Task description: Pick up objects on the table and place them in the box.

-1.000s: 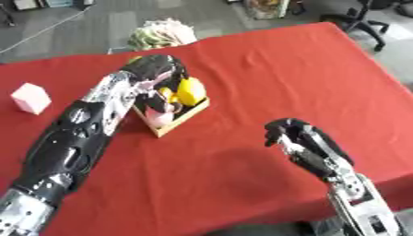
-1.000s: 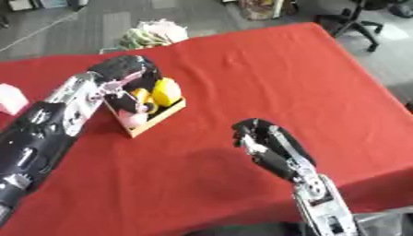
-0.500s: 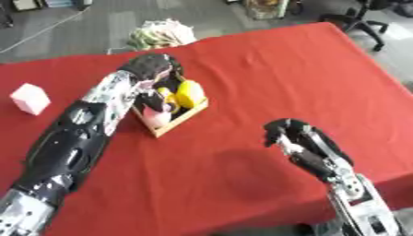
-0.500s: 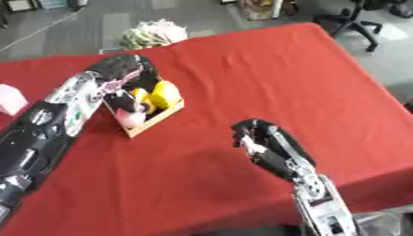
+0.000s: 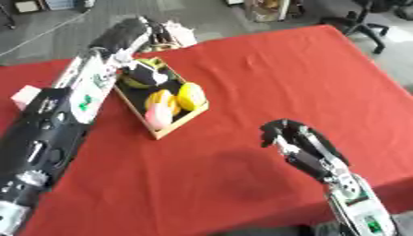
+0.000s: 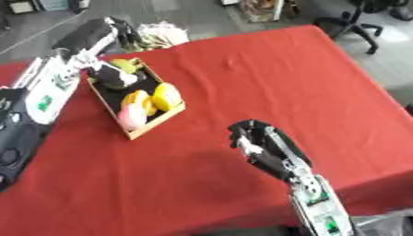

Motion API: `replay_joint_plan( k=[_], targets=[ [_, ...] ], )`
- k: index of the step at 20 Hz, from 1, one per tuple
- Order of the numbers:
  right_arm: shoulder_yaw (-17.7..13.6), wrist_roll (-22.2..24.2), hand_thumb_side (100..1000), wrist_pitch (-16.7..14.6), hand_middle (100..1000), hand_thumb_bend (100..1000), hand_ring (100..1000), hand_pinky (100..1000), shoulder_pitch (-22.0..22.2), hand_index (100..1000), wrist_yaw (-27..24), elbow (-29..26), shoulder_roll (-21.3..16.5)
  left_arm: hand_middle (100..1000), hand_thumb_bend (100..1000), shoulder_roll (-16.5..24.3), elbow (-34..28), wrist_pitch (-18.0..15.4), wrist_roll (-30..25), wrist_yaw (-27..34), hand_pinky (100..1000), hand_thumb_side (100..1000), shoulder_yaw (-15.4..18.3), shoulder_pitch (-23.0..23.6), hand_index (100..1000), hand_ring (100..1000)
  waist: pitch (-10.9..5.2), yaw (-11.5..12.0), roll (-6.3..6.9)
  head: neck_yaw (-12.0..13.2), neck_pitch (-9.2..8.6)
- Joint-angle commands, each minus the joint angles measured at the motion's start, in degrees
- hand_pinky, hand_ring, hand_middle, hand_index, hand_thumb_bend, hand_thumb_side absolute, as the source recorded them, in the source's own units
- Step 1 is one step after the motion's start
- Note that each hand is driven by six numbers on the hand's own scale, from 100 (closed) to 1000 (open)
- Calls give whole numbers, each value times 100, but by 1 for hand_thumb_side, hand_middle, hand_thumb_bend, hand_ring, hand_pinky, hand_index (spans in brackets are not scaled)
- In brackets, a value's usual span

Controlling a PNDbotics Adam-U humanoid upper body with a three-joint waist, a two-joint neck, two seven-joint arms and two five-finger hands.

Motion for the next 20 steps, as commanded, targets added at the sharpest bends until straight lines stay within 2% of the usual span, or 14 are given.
replay_joint_plan(
  k=[1, 3, 5, 6, 10, 13, 20],
  targets=[
    [-67, -47, 498, -9, 557, 100, 574, 696, -17, 698, 25, -63, -99, 661, 523, 706, -242, 37, -638, 207, 800, 103, 154, 80, 780, 698, -50, 42, 89, -71, -58],
    [-82, -62, 498, -9, 557, 100, 574, 696, 12, 698, 33, -57, -123, 664, 548, 1029, -186, 45, -964, -4, 798, 107, 281, 242, 786, 699, -77, 96, 106, -96, -39],
    [-89, -69, 497, -12, 557, 100, 574, 696, 34, 699, 38, -55, -141, 666, 560, 1218, 55, 164, -1048, -281, 796, 120, 471, 389, 792, 698, -98, 149, 116, -95, -25],
    [-94, -73, 496, -13, 557, 100, 574, 696, 40, 699, 39, -54, -148, 663, 598, 1273, 224, 263, -1013, -388, 792, 162, 584, 443, 792, 693, -102, 178, 116, -93, -24],
    [-102, -81, 496, -16, 557, 100, 574, 696, 51, 699, 41, -48, -162, 657, 631, 1276, 1154, 879, -516, -648, 784, 212, 1023, 495, 789, 681, -108, 243, 95, -32, -26],
    [-104, -86, 495, -18, 556, 100, 573, 696, 57, 699, 38, -42, -161, 655, 647, 1205, 1723, 1197, -142, -707, 782, 225, 1165, 441, 787, 678, -108, 243, 71, 20, -37],
    [-103, -88, 499, -21, 556, 100, 573, 696, 57, 699, 30, -32, -162, 646, 644, 1075, 2359, 1411, 367, -634, 776, 225, 1294, 340, 784, 668, -91, 206, 44, 47, -50]
  ],
)
